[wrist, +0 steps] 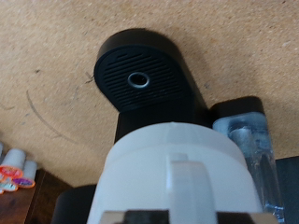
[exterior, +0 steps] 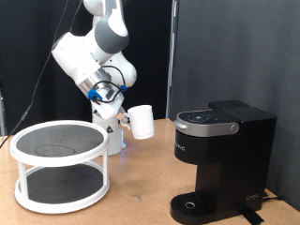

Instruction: Make a cup of coffee with the keurig machine

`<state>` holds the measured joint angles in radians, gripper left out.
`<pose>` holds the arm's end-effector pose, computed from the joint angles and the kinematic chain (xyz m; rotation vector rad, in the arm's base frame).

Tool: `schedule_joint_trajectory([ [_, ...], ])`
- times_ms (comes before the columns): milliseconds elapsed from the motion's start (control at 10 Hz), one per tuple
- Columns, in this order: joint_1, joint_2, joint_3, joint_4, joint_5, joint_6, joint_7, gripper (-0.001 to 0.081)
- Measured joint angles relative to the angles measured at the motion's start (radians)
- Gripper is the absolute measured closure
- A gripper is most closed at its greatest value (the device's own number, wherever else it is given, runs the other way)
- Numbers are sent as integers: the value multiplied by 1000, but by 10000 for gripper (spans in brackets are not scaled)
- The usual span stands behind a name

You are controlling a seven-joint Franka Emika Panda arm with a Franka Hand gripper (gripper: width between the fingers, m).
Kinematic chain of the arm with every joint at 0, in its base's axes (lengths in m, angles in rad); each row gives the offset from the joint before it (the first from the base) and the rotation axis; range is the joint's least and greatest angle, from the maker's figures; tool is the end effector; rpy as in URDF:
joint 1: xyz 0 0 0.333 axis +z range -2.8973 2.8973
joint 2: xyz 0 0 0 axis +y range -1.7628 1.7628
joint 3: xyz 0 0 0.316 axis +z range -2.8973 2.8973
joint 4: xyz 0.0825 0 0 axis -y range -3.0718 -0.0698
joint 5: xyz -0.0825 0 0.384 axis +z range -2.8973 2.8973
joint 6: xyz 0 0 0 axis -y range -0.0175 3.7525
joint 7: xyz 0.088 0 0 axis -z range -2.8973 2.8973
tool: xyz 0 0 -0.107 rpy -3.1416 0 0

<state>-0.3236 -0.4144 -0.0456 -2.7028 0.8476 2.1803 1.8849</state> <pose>0.3611 -0.1087 0.3591 -0.4540 2.5856 0.7425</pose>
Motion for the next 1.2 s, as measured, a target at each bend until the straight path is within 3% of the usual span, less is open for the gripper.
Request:
schedule_joint_trajectory([
  [600, 15, 140, 114, 0, 27, 207, 50, 803],
  [1200, 45, 330, 163, 38, 157, 361, -46, 803],
])
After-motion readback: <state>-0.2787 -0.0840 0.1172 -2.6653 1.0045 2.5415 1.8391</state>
